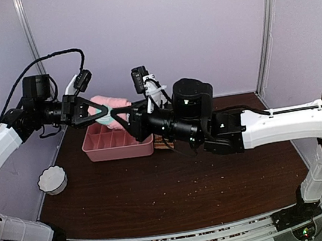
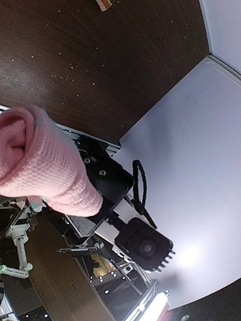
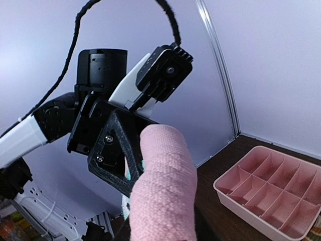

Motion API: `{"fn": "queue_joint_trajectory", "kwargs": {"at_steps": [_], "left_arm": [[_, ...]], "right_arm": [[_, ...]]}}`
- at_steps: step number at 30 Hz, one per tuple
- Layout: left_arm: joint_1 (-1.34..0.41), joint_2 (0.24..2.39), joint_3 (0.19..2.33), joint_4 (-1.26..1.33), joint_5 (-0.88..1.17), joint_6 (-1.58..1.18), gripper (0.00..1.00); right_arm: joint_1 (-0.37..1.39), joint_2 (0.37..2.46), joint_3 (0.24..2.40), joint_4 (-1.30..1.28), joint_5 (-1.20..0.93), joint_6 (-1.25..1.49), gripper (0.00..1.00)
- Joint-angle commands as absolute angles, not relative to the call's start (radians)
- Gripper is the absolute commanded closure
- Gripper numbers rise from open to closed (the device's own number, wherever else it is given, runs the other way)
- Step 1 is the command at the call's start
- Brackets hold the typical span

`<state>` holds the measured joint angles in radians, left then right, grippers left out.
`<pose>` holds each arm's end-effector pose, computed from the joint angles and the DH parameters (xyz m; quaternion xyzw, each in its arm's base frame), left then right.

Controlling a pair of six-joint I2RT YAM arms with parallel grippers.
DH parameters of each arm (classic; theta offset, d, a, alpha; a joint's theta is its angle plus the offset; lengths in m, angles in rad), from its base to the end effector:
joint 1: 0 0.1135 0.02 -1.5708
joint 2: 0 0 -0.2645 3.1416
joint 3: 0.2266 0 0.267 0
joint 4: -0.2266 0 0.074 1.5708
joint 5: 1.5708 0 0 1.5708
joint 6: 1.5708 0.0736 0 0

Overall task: Roll the socks
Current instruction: Adjust the sock, then pass from the right arm to the left, then place the sock in the storage box.

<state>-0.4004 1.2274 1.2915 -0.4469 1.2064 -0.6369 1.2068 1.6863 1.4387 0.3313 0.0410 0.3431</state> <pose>0.2308 -0.1724 0.4016 0.2348 0.7152 -0.6368 0.1673 0.1682 0.4329 0.3830 -0.2696 0.6209 0.5050 0.5355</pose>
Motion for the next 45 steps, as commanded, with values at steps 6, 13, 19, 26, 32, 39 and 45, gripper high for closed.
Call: {"fn": "queue_joint_trajectory", "kwargs": {"at_steps": [6, 13, 19, 26, 32, 39, 45], "left_arm": [[-0.214, 1.345, 1.533, -0.842, 0.991, -0.081, 1.00], [-0.117, 1.533, 1.618, -0.829, 0.435, 0.068, 1.00], [-0.104, 1.714, 1.656, -0.660, 0.110, 0.123, 1.00], [-0.103, 1.911, 1.782, -0.552, -0.122, 0.093, 1.00], [-0.104, 2.044, 1.879, -0.574, -0.122, 0.032, 1.00], [-0.133, 2.069, 1.857, -0.577, -0.132, -0.012, 1.00], [-0.185, 2.063, 1.815, -0.551, -0.163, -0.040, 1.00]], "right_arm": [[1.127, 1.672, 1.366, 0.170, 0.109, 0.418, 0.00], [1.091, 1.562, 1.252, 0.134, 0.229, 0.428, 0.00], [1.080, 1.475, 1.110, 0.200, 0.249, 0.471, 0.01], [1.081, 1.472, 1.077, 0.132, 0.278, 0.488, 0.00], [1.081, 1.460, 1.019, 0.153, 0.290, 0.507, 0.00], [1.080, 1.459, 0.990, 0.153, 0.298, 0.516, 0.01], [1.081, 1.460, 0.957, 0.189, 0.290, 0.540, 0.00]]}}
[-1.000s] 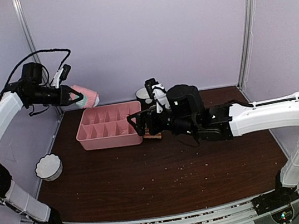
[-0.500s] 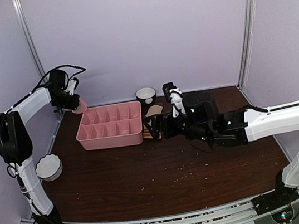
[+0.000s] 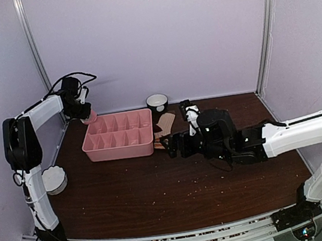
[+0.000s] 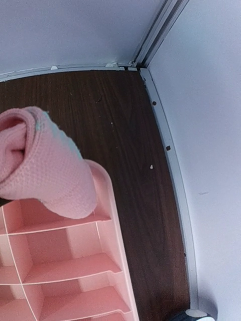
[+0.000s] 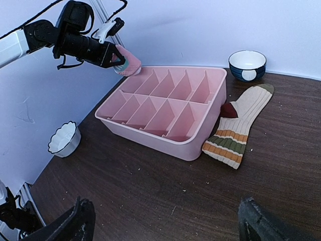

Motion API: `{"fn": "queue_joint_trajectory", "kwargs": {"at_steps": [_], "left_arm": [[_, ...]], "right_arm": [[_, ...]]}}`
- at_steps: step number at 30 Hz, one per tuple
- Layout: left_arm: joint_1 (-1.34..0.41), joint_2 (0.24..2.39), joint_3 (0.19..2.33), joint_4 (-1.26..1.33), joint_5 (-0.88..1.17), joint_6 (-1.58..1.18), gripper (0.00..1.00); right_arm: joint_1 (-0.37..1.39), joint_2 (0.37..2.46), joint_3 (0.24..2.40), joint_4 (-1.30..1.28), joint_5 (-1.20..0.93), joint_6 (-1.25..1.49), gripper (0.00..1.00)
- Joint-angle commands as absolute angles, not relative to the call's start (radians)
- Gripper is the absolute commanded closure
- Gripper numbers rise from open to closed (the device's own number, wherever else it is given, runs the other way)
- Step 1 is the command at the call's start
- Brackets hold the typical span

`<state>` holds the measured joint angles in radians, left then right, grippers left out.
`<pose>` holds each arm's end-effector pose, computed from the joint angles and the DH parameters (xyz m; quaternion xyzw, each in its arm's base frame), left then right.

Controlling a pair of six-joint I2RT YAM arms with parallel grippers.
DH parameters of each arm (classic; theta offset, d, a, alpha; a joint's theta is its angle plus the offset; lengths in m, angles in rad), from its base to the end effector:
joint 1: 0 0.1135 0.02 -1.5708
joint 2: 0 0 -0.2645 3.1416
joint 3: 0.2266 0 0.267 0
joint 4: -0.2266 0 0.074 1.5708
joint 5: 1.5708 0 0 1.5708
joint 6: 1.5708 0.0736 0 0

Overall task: Roll the socks
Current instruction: Place the sock in the storage box.

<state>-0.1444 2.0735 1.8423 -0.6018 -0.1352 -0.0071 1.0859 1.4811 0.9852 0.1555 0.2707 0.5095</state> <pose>0.5094 -0.0640 0.2353 0.0395 0.9301 0.0356 0.3635 0.1993 0.3361 0.2575 -0.1553 0.7980 0.3323 0.4782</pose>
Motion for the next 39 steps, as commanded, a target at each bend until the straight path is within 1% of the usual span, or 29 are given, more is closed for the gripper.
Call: {"fn": "queue_joint_trajectory", "kwargs": {"at_steps": [1, 4, 8, 11, 15, 20, 24, 31, 39], "left_arm": [[-0.191, 2.064, 1.807, -0.537, -0.167, -0.042, 1.00], [-0.203, 2.076, 1.797, -0.521, -0.195, -0.049, 1.00], [-0.225, 2.094, 1.784, -0.504, -0.309, -0.037, 1.00], [-0.233, 2.094, 1.767, -0.497, -0.311, -0.040, 1.00], [-0.244, 2.102, 1.758, -0.509, -0.277, -0.067, 1.00], [-0.244, 2.135, 1.781, -0.593, -0.084, -0.150, 1.00], [-0.244, 2.143, 1.776, -0.598, -0.060, -0.179, 1.00], [-0.225, 2.149, 1.784, -0.620, -0.238, -0.189, 1.00], [-0.188, 2.131, 1.763, -0.625, -0.342, -0.218, 1.00]], "right_arm": [[1.081, 1.460, 0.953, 0.192, 0.288, 0.545, 0.01], [1.081, 1.454, 0.934, 0.203, 0.279, 0.556, 0.01], [1.080, 1.435, 0.904, 0.221, 0.278, 0.566, 0.00], [1.080, 1.430, 0.894, 0.228, 0.276, 0.569, 0.00], [1.081, 1.437, 0.894, 0.234, 0.273, 0.573, 0.01], [1.080, 1.442, 0.888, 0.235, 0.268, 0.579, 0.00], [1.081, 1.441, 0.876, 0.240, 0.267, 0.588, 0.00], [1.081, 1.444, 0.862, 0.255, 0.259, 0.598, 0.00], [1.081, 1.451, 0.847, 0.280, 0.246, 0.611, 0.00]]}}
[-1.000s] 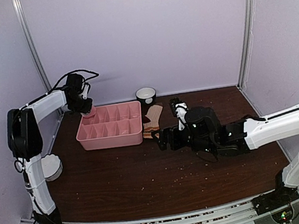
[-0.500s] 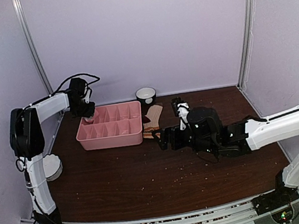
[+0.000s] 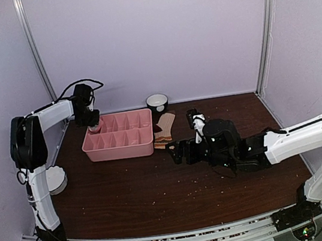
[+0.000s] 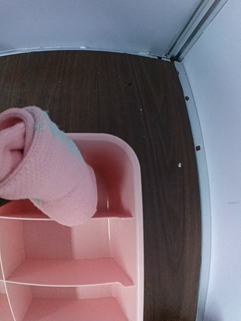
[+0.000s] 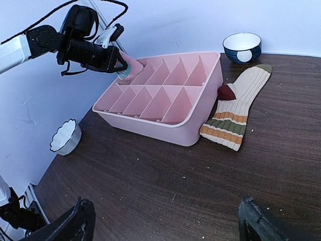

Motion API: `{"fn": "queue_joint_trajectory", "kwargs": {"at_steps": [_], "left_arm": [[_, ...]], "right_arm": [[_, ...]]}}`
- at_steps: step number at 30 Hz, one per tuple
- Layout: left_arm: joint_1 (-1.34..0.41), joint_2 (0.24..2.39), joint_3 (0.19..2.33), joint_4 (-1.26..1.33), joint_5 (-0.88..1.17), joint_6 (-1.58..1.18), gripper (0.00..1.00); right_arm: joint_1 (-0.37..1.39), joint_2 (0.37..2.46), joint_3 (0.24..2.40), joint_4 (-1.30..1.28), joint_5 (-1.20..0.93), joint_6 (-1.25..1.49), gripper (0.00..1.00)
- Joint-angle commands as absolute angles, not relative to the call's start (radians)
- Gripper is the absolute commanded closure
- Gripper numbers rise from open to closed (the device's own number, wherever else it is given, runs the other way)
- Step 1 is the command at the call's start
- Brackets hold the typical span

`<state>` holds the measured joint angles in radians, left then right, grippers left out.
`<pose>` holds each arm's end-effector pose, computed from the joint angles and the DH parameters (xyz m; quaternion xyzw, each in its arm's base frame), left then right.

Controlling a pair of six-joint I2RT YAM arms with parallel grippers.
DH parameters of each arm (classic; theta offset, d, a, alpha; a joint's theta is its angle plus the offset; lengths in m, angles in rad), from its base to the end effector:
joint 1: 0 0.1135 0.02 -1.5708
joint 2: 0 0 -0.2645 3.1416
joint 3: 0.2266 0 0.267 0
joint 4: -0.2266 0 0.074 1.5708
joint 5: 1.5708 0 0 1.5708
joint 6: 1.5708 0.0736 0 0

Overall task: Roll the socks
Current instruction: Place the sock in the storage box.

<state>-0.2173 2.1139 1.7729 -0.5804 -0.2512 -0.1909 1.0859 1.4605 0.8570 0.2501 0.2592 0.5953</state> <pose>0.5018 -0.0920 0.1937 -0.0275 0.9407 0.0521 0.3340 0.1916 0.3233 0.2279 -0.1259 0.8071 0.3517 0.4572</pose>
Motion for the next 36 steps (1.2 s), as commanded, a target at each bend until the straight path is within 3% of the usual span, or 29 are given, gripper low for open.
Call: {"fn": "queue_joint_trajectory", "kwargs": {"at_steps": [1, 18, 26, 35, 36], "left_arm": [[-0.189, 2.130, 1.765, -0.626, -0.359, -0.224, 1.00], [-0.186, 2.201, 1.831, -0.726, -0.305, -0.375, 1.00], [-0.185, 2.270, 1.955, -0.819, -0.216, -0.284, 1.00], [-0.189, 2.197, 1.984, -0.886, -0.221, -0.180, 0.54], [-0.190, 2.187, 1.981, -0.888, -0.221, -0.175, 0.43]], "right_arm": [[1.080, 1.453, 0.847, 0.281, 0.245, 0.613, 0.00], [1.078, 1.510, 0.927, 0.230, 0.268, 0.560, 0.01], [1.077, 1.519, 0.919, 0.236, 0.259, 0.566, 0.01], [1.075, 1.527, 0.928, 0.237, 0.249, 0.571, 0.01], [1.074, 1.526, 0.927, 0.236, 0.249, 0.571, 0.00]]}}
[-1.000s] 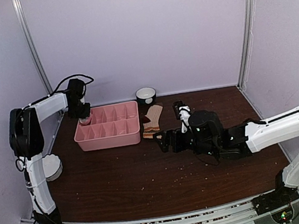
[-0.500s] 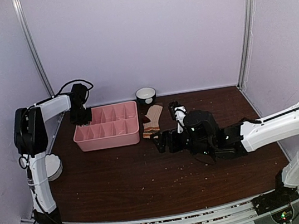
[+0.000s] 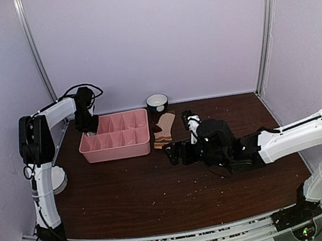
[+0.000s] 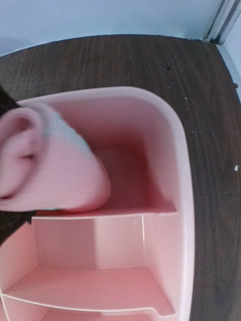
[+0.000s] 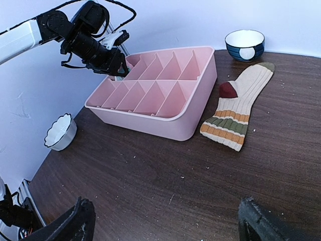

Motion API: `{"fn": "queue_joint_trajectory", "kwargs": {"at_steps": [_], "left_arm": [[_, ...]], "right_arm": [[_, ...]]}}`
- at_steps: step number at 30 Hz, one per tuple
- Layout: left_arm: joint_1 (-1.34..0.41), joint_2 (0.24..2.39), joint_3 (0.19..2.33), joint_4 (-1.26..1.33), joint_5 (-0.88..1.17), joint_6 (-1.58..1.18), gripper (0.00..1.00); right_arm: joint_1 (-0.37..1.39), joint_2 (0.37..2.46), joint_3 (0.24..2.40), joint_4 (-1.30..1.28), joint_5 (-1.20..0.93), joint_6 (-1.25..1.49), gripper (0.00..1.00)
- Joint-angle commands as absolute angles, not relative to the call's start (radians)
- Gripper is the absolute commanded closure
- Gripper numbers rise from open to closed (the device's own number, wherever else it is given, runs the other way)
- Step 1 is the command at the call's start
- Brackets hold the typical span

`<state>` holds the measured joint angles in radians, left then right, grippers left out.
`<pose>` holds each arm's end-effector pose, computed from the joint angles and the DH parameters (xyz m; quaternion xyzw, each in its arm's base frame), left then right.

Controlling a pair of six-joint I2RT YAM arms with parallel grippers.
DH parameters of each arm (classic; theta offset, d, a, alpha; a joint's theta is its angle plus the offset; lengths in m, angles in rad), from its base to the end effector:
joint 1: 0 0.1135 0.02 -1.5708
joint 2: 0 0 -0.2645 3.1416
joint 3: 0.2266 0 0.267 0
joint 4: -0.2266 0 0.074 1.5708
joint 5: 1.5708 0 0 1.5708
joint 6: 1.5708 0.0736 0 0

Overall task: Roll the socks
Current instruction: Place the sock in the storage box.

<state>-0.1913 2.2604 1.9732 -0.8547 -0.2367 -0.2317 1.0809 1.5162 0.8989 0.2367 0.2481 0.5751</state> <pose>0.5092 -0.0810 0.1690 -0.0447 0.9696 0.0684 0.2308 0.1982 0.3333 0.2219 -0.1384 0.8129 0.3404 0.4517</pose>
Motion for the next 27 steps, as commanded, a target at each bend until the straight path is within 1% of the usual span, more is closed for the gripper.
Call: {"fn": "queue_joint_trajectory", "kwargs": {"at_steps": [1, 8, 13, 16, 19, 23, 27], "left_arm": [[-0.189, 2.178, 1.980, -0.890, -0.217, -0.168, 0.41], [-0.189, 2.117, 1.997, -0.935, -0.183, -0.131, 0.37], [-0.189, 2.097, 2.013, -0.962, -0.206, -0.111, 0.37], [-0.190, 2.095, 1.979, -0.900, -0.207, -0.076, 0.43], [-0.189, 2.108, 1.949, -0.832, -0.259, -0.055, 0.47], [-0.188, 2.151, 1.949, -0.761, -0.355, -0.037, 0.48], [-0.188, 2.199, 1.990, -0.752, -0.388, -0.013, 0.47]], "right_arm": [[1.073, 1.528, 0.929, 0.235, 0.249, 0.572, 0.01], [1.064, 1.521, 0.925, 0.227, 0.244, 0.573, 0.00], [1.056, 1.510, 0.909, 0.235, 0.246, 0.574, 0.01], [1.053, 1.506, 0.899, 0.247, 0.245, 0.579, 0.00], [1.053, 1.508, 0.893, 0.251, 0.243, 0.581, 0.01], [1.040, 1.510, 0.878, 0.256, 0.246, 0.585, 0.01], [0.989, 1.533, 0.892, 0.250, 0.229, 0.595, 0.00]]}}
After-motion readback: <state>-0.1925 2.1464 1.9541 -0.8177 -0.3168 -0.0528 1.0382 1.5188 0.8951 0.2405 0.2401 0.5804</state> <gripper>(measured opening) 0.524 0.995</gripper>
